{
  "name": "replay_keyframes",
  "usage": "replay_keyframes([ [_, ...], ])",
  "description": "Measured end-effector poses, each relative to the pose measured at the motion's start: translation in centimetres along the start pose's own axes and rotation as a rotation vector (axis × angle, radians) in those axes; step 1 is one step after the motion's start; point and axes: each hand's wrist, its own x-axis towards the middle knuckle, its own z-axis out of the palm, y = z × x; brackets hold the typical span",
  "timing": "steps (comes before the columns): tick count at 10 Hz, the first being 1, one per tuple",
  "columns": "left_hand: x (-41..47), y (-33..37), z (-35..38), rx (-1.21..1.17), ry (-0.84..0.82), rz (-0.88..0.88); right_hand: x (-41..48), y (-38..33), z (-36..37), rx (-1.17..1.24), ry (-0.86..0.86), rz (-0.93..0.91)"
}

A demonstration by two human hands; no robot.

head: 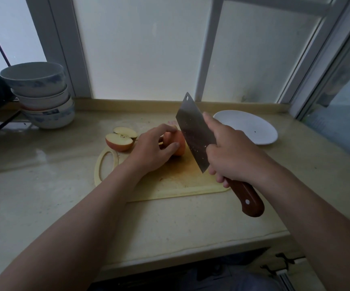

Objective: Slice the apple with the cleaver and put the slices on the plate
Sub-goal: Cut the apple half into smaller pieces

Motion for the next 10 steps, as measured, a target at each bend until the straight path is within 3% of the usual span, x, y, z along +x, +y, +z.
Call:
replay_keyframes([
  [10,0.16,-0.21,0.2,-0.004,0.0,-0.001,-1.09,-0.52,0.04,-0.056,-0.026,0.018],
])
